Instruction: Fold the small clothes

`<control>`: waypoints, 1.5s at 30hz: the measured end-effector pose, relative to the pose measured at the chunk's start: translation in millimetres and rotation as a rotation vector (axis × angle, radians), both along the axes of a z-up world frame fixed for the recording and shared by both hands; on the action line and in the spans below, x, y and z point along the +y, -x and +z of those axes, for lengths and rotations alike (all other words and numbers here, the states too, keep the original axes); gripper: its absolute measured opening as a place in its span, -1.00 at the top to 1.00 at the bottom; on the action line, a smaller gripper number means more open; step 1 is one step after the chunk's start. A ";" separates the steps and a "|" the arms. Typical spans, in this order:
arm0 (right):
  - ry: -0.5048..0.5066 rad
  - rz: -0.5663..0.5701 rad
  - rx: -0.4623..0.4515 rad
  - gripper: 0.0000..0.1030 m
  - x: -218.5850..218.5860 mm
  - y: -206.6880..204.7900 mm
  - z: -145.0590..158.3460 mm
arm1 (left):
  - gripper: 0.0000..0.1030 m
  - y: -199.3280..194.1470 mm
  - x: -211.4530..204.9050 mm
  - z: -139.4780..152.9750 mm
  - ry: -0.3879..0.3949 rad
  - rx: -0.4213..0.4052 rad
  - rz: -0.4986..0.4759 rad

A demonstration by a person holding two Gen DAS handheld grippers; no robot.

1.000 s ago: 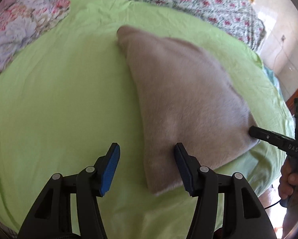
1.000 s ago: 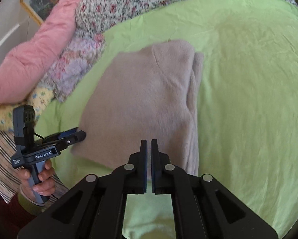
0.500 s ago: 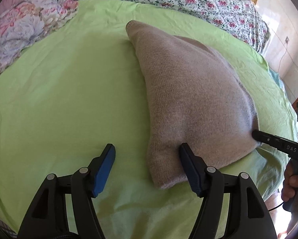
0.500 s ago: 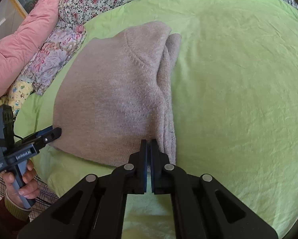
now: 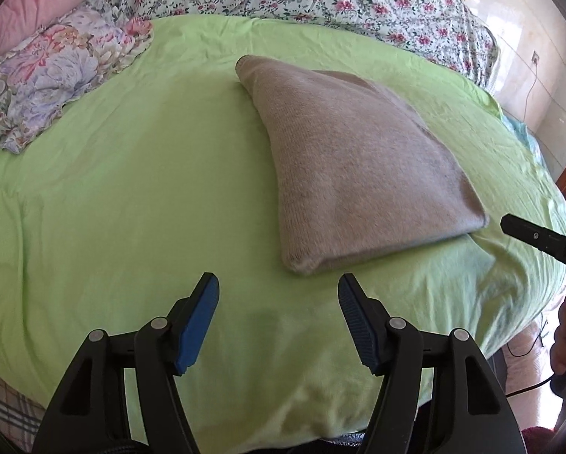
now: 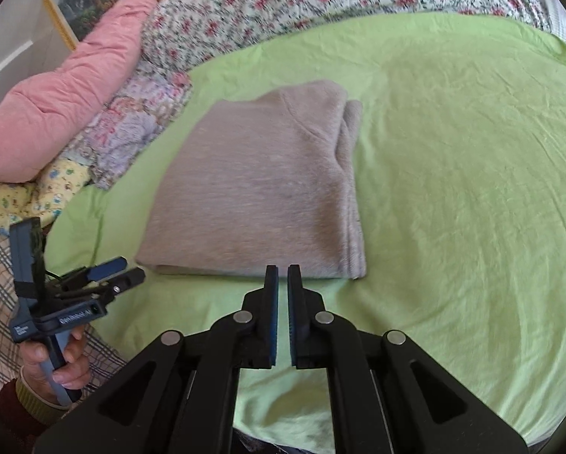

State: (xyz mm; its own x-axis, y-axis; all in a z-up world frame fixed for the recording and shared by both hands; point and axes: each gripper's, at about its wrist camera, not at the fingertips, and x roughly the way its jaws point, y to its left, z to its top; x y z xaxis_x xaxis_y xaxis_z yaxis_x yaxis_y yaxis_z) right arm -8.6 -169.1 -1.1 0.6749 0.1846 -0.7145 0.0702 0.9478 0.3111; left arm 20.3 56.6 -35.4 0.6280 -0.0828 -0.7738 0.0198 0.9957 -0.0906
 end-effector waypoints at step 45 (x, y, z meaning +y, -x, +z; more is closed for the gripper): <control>0.144 0.073 -0.014 -0.75 28.5 0.3 19.5 | -0.74 1.6 -11.7 37.5 -0.103 -0.104 0.010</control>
State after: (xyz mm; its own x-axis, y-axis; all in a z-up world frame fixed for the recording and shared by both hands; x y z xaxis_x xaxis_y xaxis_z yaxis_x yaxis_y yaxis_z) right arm -8.9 -140.5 18.4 0.6732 0.1297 -0.7280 -0.0042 0.9851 0.1717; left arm 18.7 44.9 2.0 0.7059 0.0007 -0.7083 0.0137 0.9998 0.0146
